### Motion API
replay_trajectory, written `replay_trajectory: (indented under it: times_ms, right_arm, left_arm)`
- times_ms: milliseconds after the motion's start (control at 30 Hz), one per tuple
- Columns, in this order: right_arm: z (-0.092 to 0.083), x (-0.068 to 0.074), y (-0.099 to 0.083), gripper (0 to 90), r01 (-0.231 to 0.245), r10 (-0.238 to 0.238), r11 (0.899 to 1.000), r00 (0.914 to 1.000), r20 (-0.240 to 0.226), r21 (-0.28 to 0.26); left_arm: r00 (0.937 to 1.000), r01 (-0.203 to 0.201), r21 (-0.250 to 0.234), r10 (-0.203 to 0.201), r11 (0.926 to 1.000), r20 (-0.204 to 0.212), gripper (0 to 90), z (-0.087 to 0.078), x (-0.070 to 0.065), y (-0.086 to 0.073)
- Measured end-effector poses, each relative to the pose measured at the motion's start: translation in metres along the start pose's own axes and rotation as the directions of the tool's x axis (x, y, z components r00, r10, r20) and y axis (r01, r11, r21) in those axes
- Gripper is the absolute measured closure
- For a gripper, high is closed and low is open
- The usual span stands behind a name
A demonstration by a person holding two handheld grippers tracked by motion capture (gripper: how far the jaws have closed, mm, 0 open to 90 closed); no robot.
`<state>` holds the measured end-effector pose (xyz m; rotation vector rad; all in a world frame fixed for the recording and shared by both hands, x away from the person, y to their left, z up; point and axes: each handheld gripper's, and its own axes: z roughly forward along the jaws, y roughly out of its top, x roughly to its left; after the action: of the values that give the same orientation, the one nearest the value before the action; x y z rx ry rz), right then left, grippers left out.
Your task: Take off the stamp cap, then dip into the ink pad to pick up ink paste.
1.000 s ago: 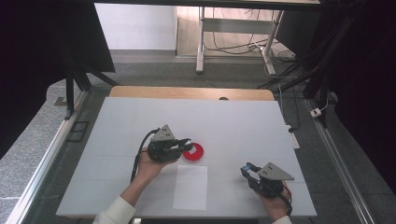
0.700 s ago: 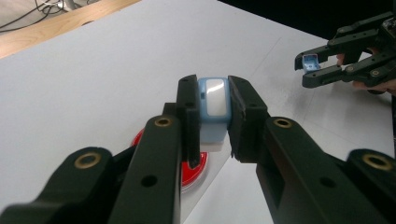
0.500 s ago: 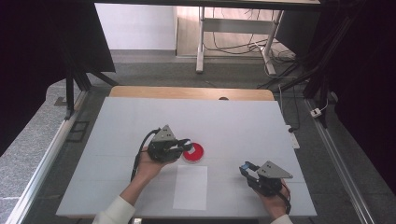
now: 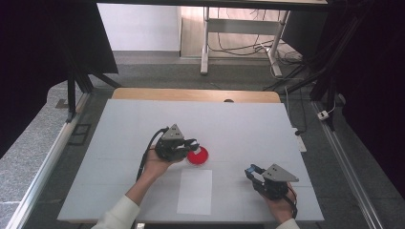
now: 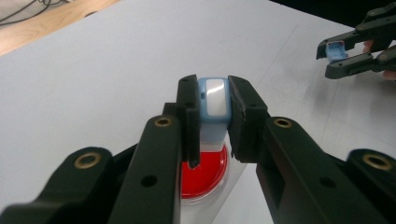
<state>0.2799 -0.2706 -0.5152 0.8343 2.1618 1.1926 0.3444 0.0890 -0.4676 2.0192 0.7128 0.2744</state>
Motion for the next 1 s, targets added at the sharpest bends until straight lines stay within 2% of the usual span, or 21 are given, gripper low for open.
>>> replay_trajectory:
  times_ms: [600, 867, 1000]
  right_arm:
    - [0.000, -0.001, 0.000, 64.7, 0.006, -0.007, 1.000, 1.0000, 0.005, 0.006]
    - [0.000, 0.000, 0.000, 64.7, 0.006, -0.006, 1.000, 1.0000, 0.003, 0.008]
    - [0.001, 0.000, 0.000, 64.7, 0.006, -0.006, 1.000, 1.0000, 0.003, 0.008]
  left_arm:
    - [0.9998, 0.018, 0.052, -0.018, 0.9985, -0.009, 75.2, 0.019, 0.013, -0.003]
    - [1.0000, -0.004, 0.091, 0.004, 0.9958, -0.005, 75.2, 0.027, 0.010, -0.004]
    - [0.9998, -0.007, 0.110, 0.009, 0.9939, -0.018, 75.2, 0.029, 0.011, -0.006]
